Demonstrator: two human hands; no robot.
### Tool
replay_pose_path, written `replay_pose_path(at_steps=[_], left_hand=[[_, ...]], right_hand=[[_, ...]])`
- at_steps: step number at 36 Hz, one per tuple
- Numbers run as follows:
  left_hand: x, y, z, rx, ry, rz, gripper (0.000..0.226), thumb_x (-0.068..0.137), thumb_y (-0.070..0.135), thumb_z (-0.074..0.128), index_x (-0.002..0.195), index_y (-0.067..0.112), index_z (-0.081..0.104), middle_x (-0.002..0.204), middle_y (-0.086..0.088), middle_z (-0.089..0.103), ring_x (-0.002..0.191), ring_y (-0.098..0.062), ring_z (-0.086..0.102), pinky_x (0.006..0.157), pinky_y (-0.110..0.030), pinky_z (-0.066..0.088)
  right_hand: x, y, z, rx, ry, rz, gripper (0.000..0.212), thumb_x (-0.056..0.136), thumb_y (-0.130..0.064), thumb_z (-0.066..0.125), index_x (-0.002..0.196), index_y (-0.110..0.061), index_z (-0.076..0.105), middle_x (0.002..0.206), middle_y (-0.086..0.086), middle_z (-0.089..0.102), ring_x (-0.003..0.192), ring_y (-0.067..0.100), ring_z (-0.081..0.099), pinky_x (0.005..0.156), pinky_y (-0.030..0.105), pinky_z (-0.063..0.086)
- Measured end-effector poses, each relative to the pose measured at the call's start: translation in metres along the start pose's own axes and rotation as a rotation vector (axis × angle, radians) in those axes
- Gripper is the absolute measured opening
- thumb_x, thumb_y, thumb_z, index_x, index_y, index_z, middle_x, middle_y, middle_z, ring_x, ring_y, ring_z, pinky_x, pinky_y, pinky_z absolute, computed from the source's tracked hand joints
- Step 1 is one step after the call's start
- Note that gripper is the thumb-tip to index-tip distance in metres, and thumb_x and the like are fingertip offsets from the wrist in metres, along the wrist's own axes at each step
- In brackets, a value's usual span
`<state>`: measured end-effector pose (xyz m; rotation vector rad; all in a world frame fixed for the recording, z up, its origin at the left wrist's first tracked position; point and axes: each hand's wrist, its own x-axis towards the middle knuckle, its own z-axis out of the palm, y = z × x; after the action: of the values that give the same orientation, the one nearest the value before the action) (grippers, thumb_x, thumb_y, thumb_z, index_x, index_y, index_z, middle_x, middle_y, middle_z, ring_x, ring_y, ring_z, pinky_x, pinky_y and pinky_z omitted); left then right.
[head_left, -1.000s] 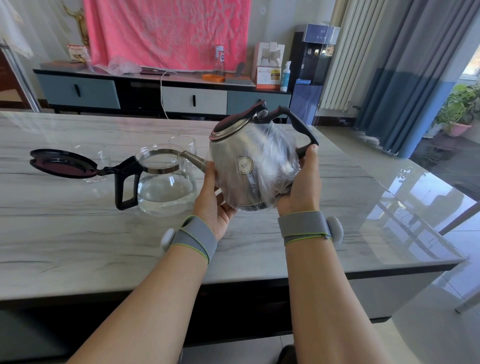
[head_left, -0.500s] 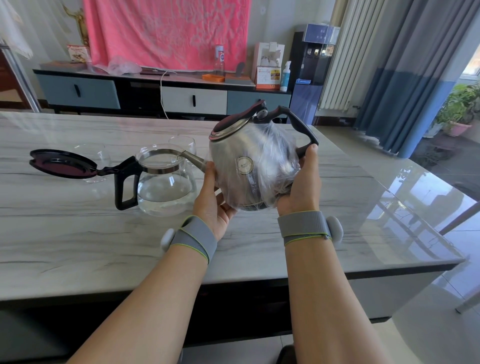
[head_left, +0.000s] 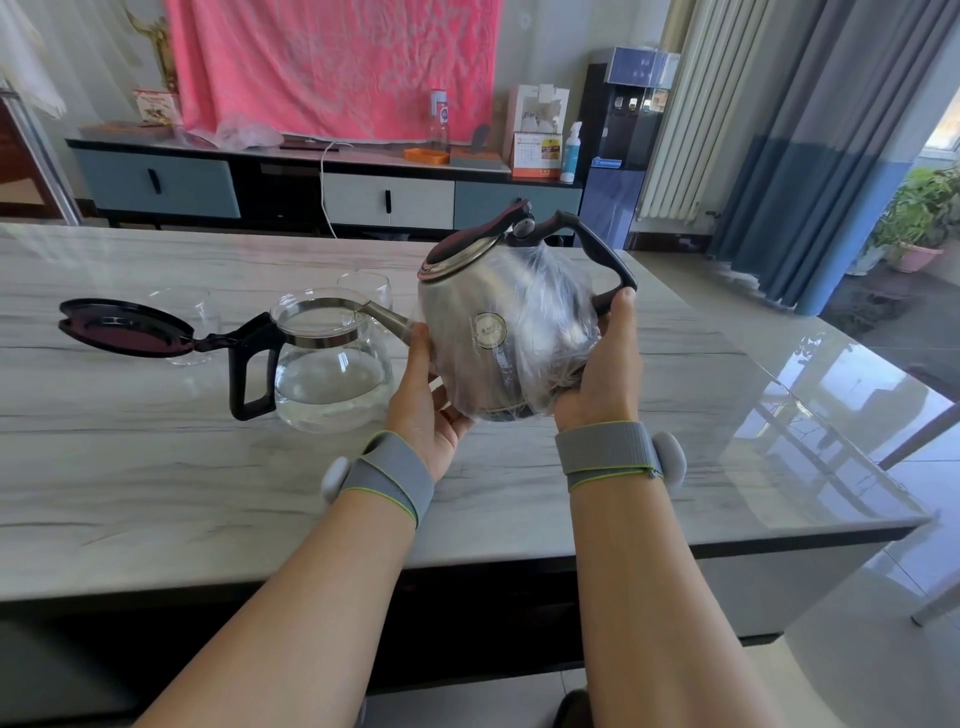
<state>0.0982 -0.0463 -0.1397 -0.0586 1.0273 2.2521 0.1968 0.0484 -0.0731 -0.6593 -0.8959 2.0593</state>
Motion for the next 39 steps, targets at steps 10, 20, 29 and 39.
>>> replay_pose_path(at_steps=[10,20,29,39], left_hand=[[0.0013,-0.0006,0.0,0.008,0.001,0.008,0.053,0.082,0.063,0.069,0.102,0.014,0.067,0.084,-0.01,0.076,0.073,-0.021,0.075,0.061,-0.033,0.06],[0.0015,0.0001,-0.0003,0.01,-0.004,0.006,0.056,0.08,0.064,0.07,0.105,0.014,0.067,0.083,-0.01,0.077,0.075,-0.022,0.076,0.065,-0.035,0.061],[0.0007,-0.0002,-0.0002,0.006,-0.008,0.007,0.057,0.079,0.064,0.071,0.106,0.013,0.067,0.085,-0.01,0.077,0.077,-0.022,0.076,0.068,-0.036,0.061],[-0.0002,-0.0007,0.0008,0.008,-0.002,0.006,0.057,0.082,0.064,0.069,0.108,0.013,0.068,0.091,-0.011,0.075,0.076,-0.021,0.075,0.062,-0.033,0.06]], right_hand=[[-0.0006,0.0,0.0013,0.02,-0.005,-0.01,0.039,0.108,-0.049,0.053,0.084,-0.022,0.07,0.079,-0.009,0.079,0.076,0.011,0.076,0.069,0.03,0.06],[-0.0023,-0.0018,0.0021,0.022,-0.007,-0.015,0.04,0.109,-0.048,0.052,0.083,-0.022,0.068,0.079,-0.008,0.078,0.075,0.011,0.075,0.072,0.031,0.059],[-0.0031,-0.0007,0.0027,0.017,-0.005,-0.006,0.04,0.108,-0.05,0.052,0.085,-0.022,0.069,0.081,-0.007,0.079,0.078,0.013,0.076,0.072,0.032,0.06],[-0.0049,-0.0031,0.0033,0.01,0.009,-0.003,0.041,0.108,-0.047,0.053,0.078,-0.023,0.067,0.07,-0.011,0.075,0.069,0.009,0.073,0.066,0.03,0.058]])
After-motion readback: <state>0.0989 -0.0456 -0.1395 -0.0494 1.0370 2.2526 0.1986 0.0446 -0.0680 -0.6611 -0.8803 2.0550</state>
